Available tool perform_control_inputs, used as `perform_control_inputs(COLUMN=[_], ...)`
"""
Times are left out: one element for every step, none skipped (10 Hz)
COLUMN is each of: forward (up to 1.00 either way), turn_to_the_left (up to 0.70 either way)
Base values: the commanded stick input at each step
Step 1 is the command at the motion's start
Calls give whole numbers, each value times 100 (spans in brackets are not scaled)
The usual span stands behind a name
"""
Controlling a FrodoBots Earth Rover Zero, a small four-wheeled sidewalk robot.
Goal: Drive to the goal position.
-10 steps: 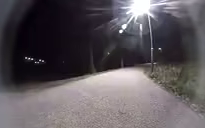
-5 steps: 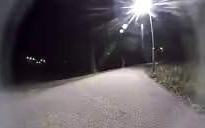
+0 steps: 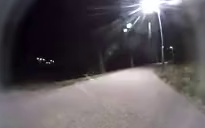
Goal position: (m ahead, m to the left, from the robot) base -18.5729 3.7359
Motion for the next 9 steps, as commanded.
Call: perform_control_inputs(forward=[0, 0, 0, 0, 0, 0, 0, 0, 0], turn_to_the_left=[45, 45, 45, 45, 45, 45, 45, 45, 45])
